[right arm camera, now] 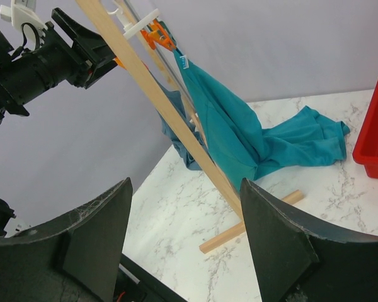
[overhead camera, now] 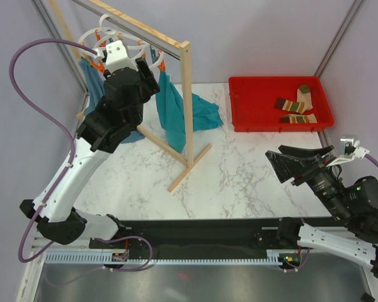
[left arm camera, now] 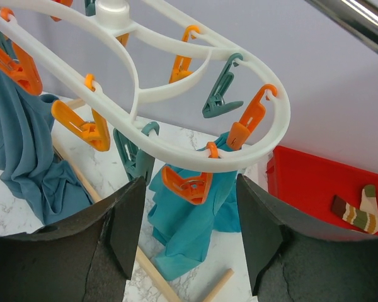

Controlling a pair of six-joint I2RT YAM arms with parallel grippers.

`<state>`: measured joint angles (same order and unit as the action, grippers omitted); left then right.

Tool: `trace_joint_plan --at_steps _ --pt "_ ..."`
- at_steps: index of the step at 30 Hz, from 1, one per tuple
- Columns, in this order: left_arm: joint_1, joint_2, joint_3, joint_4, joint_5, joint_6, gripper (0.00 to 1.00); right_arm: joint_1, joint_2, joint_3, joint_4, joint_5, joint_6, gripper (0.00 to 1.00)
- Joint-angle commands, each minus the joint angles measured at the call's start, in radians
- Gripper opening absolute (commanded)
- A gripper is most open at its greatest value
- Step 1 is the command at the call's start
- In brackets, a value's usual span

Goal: Clip the socks to the hanger
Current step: Open the clamp at the hanger.

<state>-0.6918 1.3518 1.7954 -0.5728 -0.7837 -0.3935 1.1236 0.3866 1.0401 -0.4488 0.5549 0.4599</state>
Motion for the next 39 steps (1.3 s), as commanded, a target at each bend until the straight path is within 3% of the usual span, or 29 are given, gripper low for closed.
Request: trace_joint_plan --at_steps 1,39 --pt "-0.005 0.018 0.041 0.019 -0.023 0.018 0.66 0.002 -0.012 -0.002 0.024 0.004 0.003 0.77" --pt "0.02 0.026 -0.051 0.163 -0.069 0.087 0.61 0.002 0.001 0.011 0.022 0.005 -0.01 0.77"
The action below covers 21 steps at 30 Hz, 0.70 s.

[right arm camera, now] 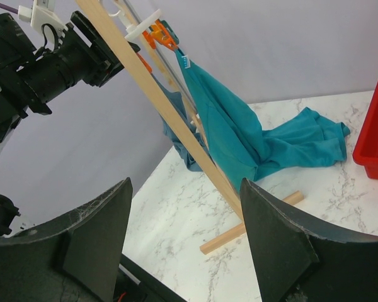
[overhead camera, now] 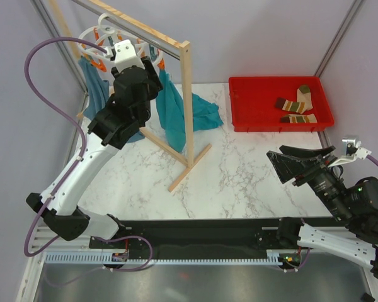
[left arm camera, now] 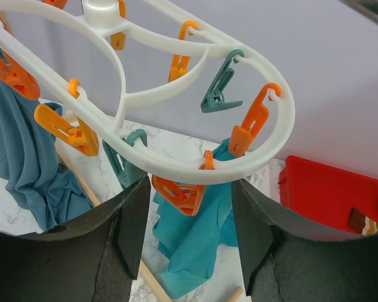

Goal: Clip the socks to the hanger
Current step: Open the clamp at the hanger.

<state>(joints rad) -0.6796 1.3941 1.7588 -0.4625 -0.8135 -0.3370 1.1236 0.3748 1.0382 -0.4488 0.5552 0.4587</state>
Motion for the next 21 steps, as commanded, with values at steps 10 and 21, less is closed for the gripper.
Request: trace_joint_plan --at_steps 10,21 --pt "0.014 -0.03 -0.036 0.077 -0.039 0.035 0.62 0.002 0.016 0.011 0.022 0.002 -0.006 0.78" --pt "0.049 -0.032 -0.045 0.11 -0.018 0.061 0.5 0.002 -0.002 0.005 0.021 0.005 -0.005 0.78"
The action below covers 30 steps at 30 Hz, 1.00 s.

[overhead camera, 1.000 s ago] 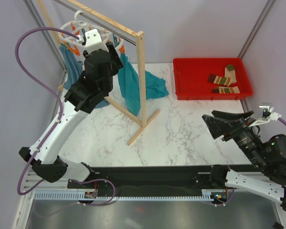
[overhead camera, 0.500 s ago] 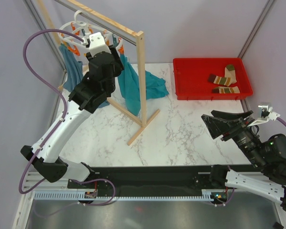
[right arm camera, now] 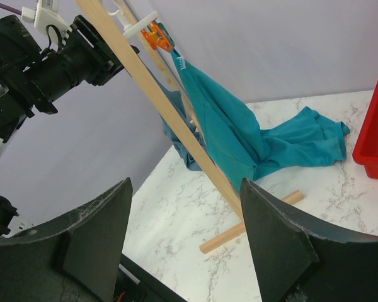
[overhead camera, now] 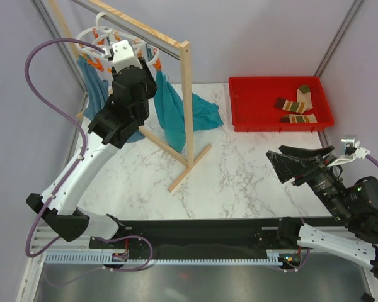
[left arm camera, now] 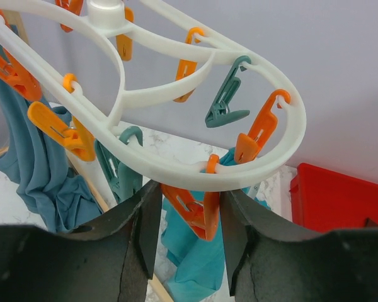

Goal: Clip the socks to the hanger
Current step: Open the clamp at the hanger.

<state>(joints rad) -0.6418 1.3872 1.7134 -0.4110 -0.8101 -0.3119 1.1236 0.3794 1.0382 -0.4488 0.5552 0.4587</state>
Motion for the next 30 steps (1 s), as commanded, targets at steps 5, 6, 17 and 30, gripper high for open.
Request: trace_joint_plan --at_steps 5,6,17,30 --pt "0.011 -0.033 -0.014 0.072 -0.008 0.043 0.33 0.004 -0.007 0.0 0.021 0.008 -0.002 0.78" --pt "0.01 -0.036 -0.017 0.078 -0.005 0.046 0.29 0.002 -0.008 -0.001 0.021 0.006 -0.002 0.78" --pt "0.011 -0.079 -0.043 0.063 0.061 0.083 0.02 0.002 0.056 0.026 -0.103 0.177 0.066 0.77" --pt "0.01 -0.08 0.023 -0.074 0.127 0.036 0.02 0.002 0.33 0.127 0.065 -0.234 -0.014 0.68"
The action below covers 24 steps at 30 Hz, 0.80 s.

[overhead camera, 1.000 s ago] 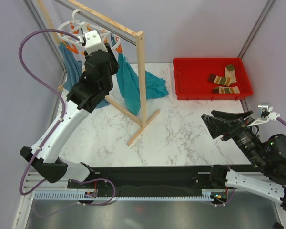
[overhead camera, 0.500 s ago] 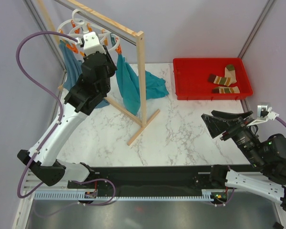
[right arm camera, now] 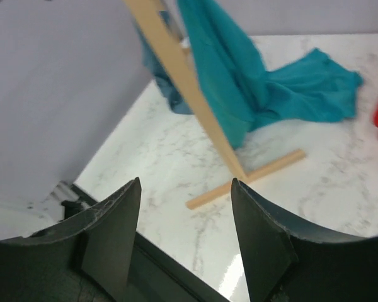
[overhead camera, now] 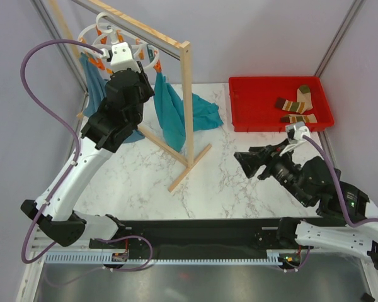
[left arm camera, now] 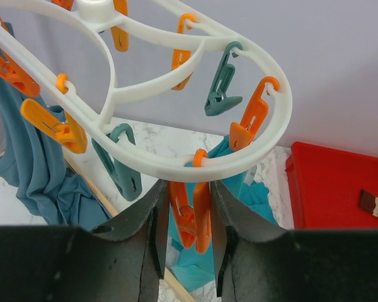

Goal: Clip the socks to the hanger
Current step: Open the clamp at the hanger.

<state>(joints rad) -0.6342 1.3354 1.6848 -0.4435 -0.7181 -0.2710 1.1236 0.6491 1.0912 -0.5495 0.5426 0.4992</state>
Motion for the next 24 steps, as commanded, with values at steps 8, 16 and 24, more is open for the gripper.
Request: trace_joint_plan --at_steps 8,16,24 --pt "0.004 -0.031 0.122 -0.178 0.1 -0.099 0.02 0.002 0.431 0.36 0.31 -0.593 -0.057 0.75" --pt "0.056 -0.013 0.22 -0.297 0.212 -0.165 0.02 0.004 0.656 0.4 0.58 -0.483 -0.07 0.77" --pt "0.143 -0.011 0.25 -0.34 0.339 -0.208 0.02 0.041 0.856 0.427 0.784 -0.225 -0.226 0.68"
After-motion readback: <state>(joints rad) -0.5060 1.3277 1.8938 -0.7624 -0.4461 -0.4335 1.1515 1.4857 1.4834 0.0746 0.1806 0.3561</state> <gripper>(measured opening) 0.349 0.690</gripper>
